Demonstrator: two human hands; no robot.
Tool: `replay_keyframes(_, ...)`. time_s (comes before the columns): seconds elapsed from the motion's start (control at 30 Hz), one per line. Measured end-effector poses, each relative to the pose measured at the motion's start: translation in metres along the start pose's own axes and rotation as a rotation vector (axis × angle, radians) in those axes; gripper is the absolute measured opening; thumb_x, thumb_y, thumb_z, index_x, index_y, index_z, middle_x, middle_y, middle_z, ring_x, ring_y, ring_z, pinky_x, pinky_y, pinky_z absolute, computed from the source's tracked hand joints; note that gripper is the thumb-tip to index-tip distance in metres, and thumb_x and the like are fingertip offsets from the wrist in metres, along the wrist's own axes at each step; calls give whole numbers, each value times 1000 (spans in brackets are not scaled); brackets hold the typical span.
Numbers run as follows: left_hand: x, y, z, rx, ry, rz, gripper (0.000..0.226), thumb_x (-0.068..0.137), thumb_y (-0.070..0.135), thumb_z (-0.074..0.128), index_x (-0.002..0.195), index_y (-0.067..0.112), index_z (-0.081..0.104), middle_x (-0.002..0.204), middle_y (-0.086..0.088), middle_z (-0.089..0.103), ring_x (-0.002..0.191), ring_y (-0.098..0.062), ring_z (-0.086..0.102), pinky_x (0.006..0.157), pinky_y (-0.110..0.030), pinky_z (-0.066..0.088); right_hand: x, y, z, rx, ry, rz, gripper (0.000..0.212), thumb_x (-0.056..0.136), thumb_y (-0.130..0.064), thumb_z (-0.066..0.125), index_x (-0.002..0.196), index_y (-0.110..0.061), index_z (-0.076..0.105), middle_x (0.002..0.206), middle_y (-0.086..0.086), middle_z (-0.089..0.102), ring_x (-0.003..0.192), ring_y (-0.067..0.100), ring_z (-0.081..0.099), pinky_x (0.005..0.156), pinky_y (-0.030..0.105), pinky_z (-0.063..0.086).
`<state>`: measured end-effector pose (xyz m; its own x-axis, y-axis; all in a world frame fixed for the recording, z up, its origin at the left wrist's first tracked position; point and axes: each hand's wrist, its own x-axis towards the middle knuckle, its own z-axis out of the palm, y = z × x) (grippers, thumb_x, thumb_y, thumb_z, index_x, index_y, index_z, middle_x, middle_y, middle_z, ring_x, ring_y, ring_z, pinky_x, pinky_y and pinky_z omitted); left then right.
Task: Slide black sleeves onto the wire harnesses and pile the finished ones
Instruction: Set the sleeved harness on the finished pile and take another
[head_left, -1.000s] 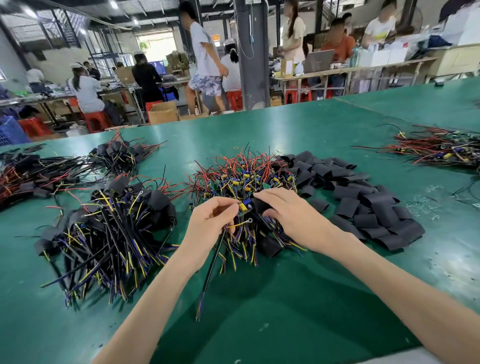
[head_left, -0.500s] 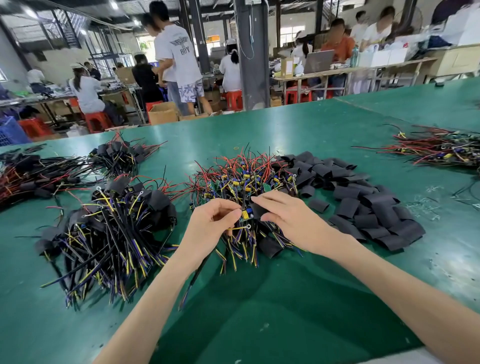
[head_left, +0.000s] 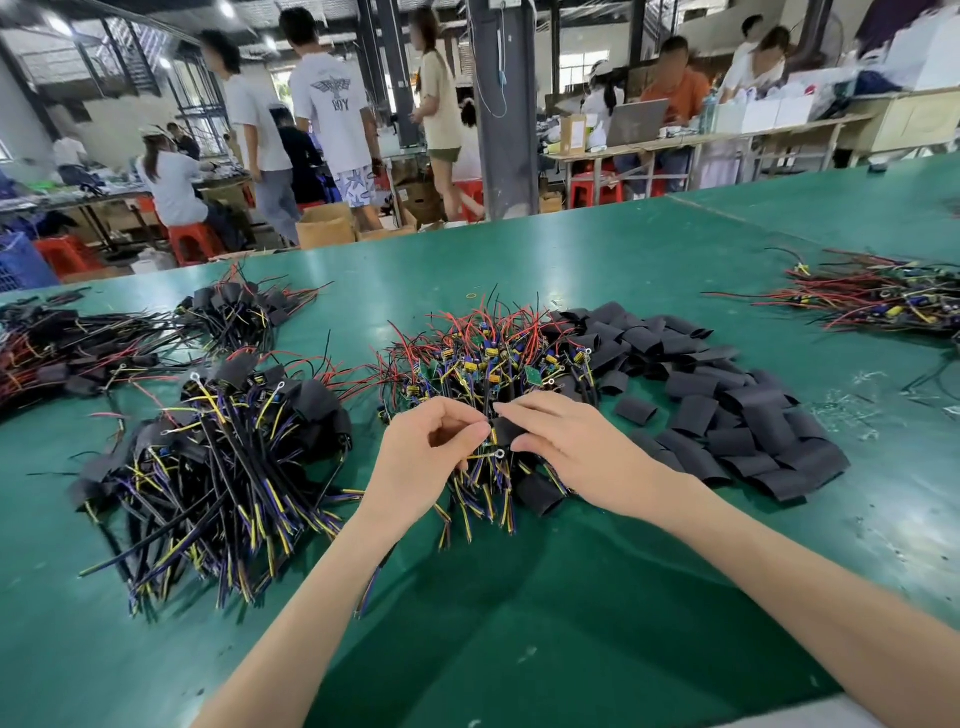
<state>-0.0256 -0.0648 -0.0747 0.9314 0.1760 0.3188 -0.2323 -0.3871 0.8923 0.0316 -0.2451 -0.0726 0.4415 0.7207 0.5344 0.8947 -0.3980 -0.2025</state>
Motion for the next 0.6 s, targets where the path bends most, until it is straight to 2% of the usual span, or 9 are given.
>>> replay_keyframes(0.1,0,-1,-1,-53,-41,-50,11,85,2,66,82,13,66,61,8,64,50,-10,53,56,-21,49,-1,-2,1,-36,-8,-20,36,86,-7,61,119,9,59,108,21,63,95,34,61,84,40,50)
replay_keyframes(0.27,0,-5,1,-53,-18,-60,8,84,2,67,85,10,64,67,5,67,55,-11,58,63,-33,55,-1,-3,3,-21,-1,-27,37,88,-6,60,122,8,56,112,21,61,97,36,59,83,45,50)
replay_keyframes(0.47,0,-5,2,-51,-9,-66,12,84,3,68,93,10,63,71,5,68,56,-13,59,62,-33,55,0,-2,3,40,3,9,38,92,-9,56,128,3,53,118,17,58,103,32,56,90,37,44)
replay_keyframes(0.6,1,-2,2,-16,-41,-47,15,86,2,66,90,16,70,75,-1,70,59,-15,60,67,-41,55,1,-3,2,86,5,34,36,92,-9,57,126,2,56,119,15,59,106,32,55,96,39,42)
